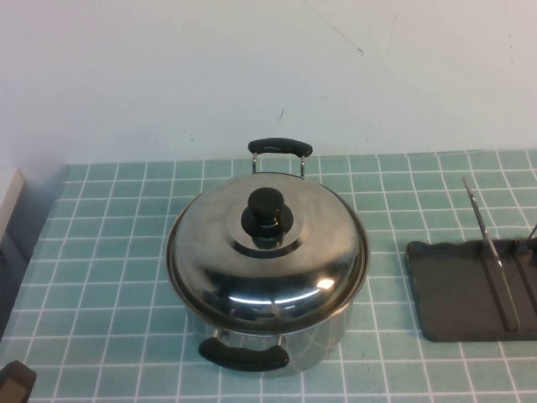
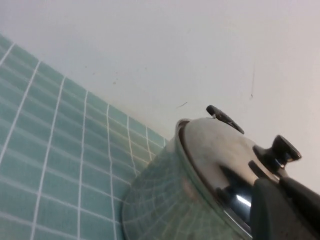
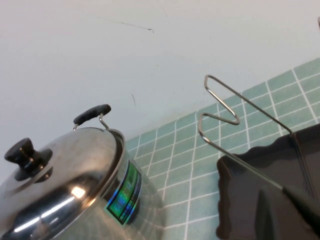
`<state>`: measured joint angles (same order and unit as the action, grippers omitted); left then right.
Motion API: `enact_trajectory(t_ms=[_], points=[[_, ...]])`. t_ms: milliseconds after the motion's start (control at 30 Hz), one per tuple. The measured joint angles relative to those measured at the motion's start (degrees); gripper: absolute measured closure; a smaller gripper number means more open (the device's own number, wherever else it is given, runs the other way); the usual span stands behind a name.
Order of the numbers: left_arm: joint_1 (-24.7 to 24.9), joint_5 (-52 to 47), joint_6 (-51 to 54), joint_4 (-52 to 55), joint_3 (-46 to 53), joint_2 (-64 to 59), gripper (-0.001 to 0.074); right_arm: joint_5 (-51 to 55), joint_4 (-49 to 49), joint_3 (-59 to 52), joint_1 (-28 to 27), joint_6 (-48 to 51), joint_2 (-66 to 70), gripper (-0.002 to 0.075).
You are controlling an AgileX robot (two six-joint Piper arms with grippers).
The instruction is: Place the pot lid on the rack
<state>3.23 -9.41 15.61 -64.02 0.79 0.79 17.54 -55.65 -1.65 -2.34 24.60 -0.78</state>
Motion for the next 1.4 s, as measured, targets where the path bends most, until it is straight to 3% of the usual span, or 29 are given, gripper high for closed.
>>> enact_trajectory(t_ms=[133, 400, 733, 867, 1133, 1233, 1333, 1400], points=[[-0.1, -3.4, 16.3, 0.8, -7.1, -2.6, 0.0738, 0.4, -0.1, 0.0, 0.0, 1.9, 0.0, 0.0729], [-0.5, -9.5, 42.5, -2.9, -23.1, -23.6, 0.0738, 2.3, -0.1, 0.0, 0.0, 4.2, 0.0, 0.0729], [0.0, -18.0, 75.1, -26.8, -37.8, -49.6, 0.0738, 2.7, -0.1, 0.0, 0.0, 4.9, 0.0, 0.0729], [4.1, -17.8, 80.0, -30.5, -40.8, -55.4, 0.0738, 2.7, -0.1, 0.0, 0.0, 4.9, 0.0, 0.0729], [17.9, -9.2, 84.7, -32.7, -44.7, -66.1, 0.0735, 2.7, -0.1, 0.0, 0.0, 5.1, 0.0, 0.0729], [20.1, -7.2, 86.5, -32.8, -46.4, -70.0, 0.0659, 2.7, -0.1, 0.0, 0.0, 5.1, 0.0, 0.0729], [20.7, -7.9, 87.9, -33.4, -48.1, -73.1, 0.0449, 2.7, -0.1, 0.0, 0.0, 5.1, 0.0, 0.0729], [20.7, -8.0, 88.8, -33.7, -49.0, -75.0, 0.0258, 2.7, -0.1, 0.0, 0.0, 5.1, 0.0, 0.0729]])
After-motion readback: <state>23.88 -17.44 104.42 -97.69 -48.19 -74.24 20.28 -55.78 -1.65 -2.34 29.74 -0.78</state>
